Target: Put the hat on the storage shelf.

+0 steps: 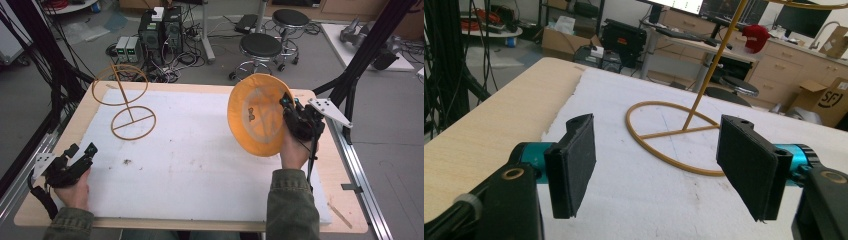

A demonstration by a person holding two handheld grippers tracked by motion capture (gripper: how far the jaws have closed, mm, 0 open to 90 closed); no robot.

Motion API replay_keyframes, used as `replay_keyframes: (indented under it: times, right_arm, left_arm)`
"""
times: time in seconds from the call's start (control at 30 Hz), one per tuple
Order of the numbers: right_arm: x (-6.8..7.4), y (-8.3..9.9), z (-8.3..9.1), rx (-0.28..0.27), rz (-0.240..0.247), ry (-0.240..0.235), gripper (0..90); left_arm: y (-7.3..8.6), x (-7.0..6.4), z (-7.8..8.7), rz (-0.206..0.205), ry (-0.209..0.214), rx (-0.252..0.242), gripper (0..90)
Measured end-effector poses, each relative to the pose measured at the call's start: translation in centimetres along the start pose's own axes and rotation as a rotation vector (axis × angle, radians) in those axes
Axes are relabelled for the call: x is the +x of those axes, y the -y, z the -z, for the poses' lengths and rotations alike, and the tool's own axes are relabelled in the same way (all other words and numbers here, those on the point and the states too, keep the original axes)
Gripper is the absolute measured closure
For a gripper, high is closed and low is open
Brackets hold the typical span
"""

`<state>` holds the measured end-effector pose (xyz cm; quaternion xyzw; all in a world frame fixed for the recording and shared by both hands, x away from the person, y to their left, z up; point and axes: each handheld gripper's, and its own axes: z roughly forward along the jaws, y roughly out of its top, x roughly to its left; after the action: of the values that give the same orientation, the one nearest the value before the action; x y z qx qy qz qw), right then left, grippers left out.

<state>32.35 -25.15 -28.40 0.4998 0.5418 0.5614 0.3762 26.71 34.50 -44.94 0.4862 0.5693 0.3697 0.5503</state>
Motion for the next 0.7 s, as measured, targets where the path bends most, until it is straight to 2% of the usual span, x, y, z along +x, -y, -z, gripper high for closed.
replay_keyframes:
  times: [0.17,0.33,0.5,0.57,0.63,0.7]
  right_arm:
    - [1.3,-1.2,-1.2,-0.027,0.012,-0.025,87.5]
    - [3.0,-2.5,-2.5,-0.061,0.050,-0.042,87.5]
    - [4.2,-3.3,-3.6,-0.089,0.074,-0.046,87.5]
    - [4.7,-3.8,-4.2,-0.120,0.089,-0.041,87.4]
    - [5.1,-4.2,-4.7,-0.148,0.087,-0.039,87.4]
    - [5.6,-4.4,-5.5,-0.180,0.064,-0.041,87.4]
  left_arm:
    - [0.0,0.0,-0.1,-0.002,0.002,0.002,32.2]
    - [0.0,0.0,-0.1,0.003,0.003,-0.003,32.1]
    - [0.0,0.1,0.0,0.006,-0.001,-0.010,32.2]
    - [-0.1,0.1,0.2,0.007,-0.005,-0.019,32.4]
    - [0.0,0.0,0.3,0.012,-0.004,-0.023,32.6]
    - [0.0,0.0,0.3,0.018,-0.001,-0.022,32.5]
